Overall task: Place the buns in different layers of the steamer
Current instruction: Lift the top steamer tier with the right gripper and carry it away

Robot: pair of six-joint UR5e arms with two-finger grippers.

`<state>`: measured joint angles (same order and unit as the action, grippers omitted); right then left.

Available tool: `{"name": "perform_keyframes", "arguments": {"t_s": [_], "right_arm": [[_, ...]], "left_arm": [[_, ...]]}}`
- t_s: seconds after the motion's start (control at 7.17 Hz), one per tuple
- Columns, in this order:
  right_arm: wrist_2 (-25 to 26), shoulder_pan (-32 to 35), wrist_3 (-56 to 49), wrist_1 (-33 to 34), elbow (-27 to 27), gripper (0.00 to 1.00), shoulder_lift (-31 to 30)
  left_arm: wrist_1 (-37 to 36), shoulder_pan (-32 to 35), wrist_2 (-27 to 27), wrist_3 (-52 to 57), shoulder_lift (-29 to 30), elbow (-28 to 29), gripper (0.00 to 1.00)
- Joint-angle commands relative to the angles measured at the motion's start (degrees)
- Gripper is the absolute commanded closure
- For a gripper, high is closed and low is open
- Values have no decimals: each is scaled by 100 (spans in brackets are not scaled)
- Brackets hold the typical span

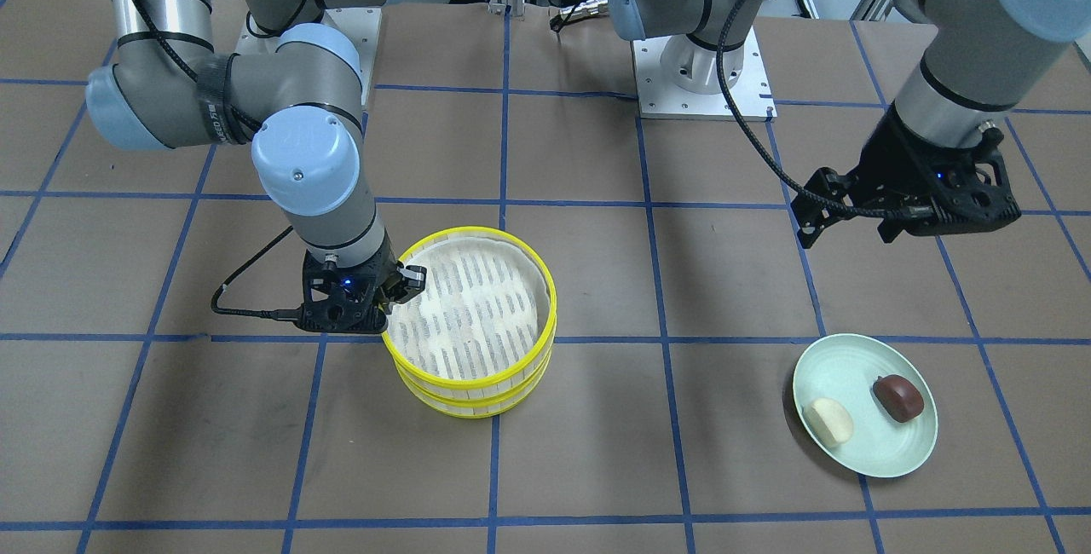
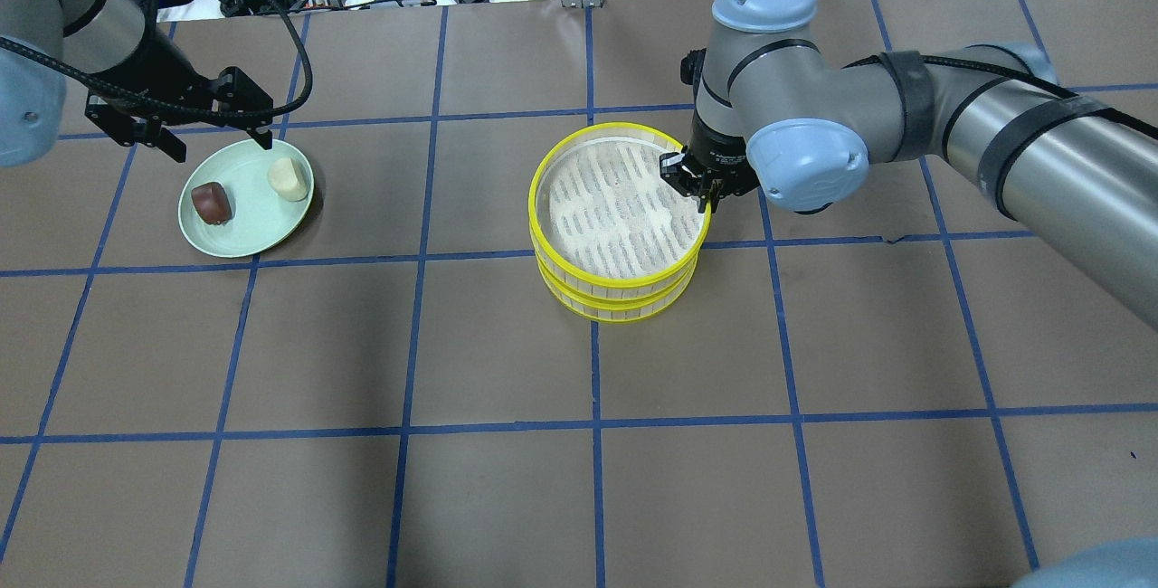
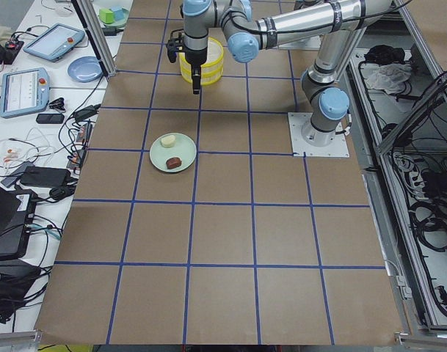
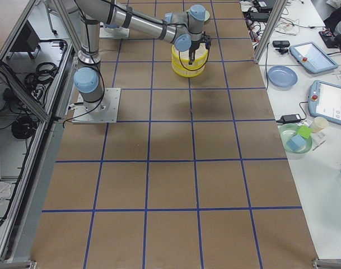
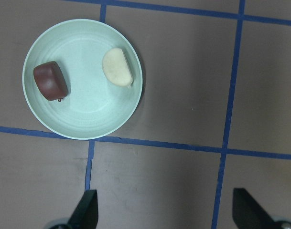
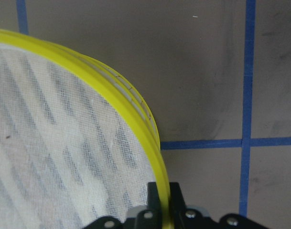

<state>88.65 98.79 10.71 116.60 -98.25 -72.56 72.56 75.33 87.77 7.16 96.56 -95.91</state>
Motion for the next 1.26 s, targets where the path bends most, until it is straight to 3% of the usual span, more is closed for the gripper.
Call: {"name": "perform_keyframes", "arguments": {"t_s": [0.0, 0.14, 0.42, 0.98, 1.12], "right_arm": [[-50, -53, -60, -589, 339, 100, -493], [20, -201, -156, -1291, 620, 100, -687], [134, -1102, -918, -1972, 816, 100, -1110], [354, -3046, -3184, -2089, 817, 100, -1173], [363, -3242, -3494, -2106, 799, 100, -1129]], "left_arm": [[-905, -236, -208, -162, 668, -15, 0], [-1371, -290, -208, -345, 993, -15, 0], [-1551, -308, -182, -698, 1530, 46, 0], [-1815, -510, -147, -690, 2226, 73, 0], [-1833, -519, -147, -699, 2305, 82, 6]]}}
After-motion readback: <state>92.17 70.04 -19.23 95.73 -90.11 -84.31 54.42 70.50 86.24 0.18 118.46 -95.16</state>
